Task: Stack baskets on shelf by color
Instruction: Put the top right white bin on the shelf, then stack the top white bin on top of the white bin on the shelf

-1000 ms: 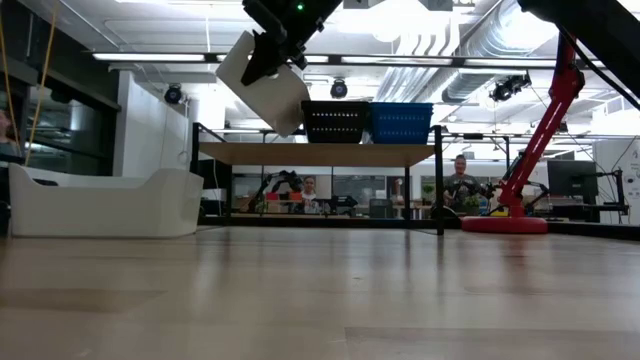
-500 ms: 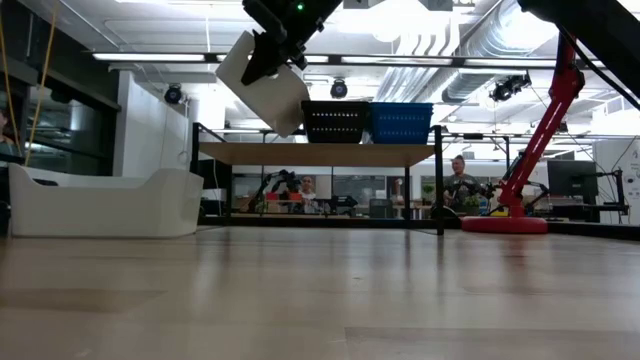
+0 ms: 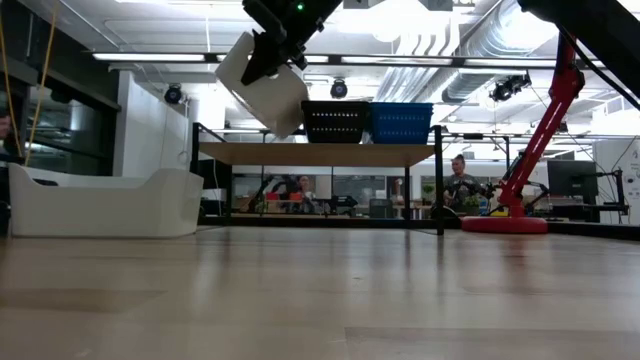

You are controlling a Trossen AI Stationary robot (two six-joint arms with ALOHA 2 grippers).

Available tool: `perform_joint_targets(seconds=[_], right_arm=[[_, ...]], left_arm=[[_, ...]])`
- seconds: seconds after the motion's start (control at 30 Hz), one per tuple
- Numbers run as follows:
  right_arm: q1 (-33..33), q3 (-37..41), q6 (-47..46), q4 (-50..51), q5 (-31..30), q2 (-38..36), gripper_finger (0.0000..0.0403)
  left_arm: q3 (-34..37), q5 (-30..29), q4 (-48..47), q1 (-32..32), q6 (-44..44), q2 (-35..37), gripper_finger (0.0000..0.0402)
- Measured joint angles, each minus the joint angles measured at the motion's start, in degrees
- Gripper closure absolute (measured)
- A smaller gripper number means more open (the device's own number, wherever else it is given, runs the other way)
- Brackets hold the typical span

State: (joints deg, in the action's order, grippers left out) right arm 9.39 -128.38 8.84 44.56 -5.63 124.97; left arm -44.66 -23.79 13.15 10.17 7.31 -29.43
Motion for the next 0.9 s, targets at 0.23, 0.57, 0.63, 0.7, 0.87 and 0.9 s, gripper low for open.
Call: perform_joint_targets(seconds=[0.23,0.57,0.63,0.7,0.87,0.9], right_arm=[[0.0,0.0,0.08,0.01,-1.31,0.0,0.0329],[1.11,0.0,0.15,-0.04,-1.6,-0.02,0.0289],[1.27,0.0,0.17,-0.06,-1.79,-0.02,0.0289],[1.44,-0.18,0.17,-0.2,-1.77,-0.02,0.0289],[1.51,-2.74,1.04,0.7,-0.19,-0.04,0.0289],[1.51,-3.69,1.6,1.76,0.02,-0.04,0.0289]], left_arm=[[0.0,0.0,0.0,0.0,0.0,0.02,0.0397],[0.0,-0.98,0.0,0.0,0.0,0.02,0.0397],[0.0,-1.0,0.0,0.0,0.0,0.02,0.0397],[0.0,-1.09,-0.01,0.0,0.0,0.02,0.0397],[0.0,-1.84,-0.02,0.0,0.0,0.02,0.0397],[0.0,-2.06,-0.02,0.0,0.0,0.02,0.0397]])
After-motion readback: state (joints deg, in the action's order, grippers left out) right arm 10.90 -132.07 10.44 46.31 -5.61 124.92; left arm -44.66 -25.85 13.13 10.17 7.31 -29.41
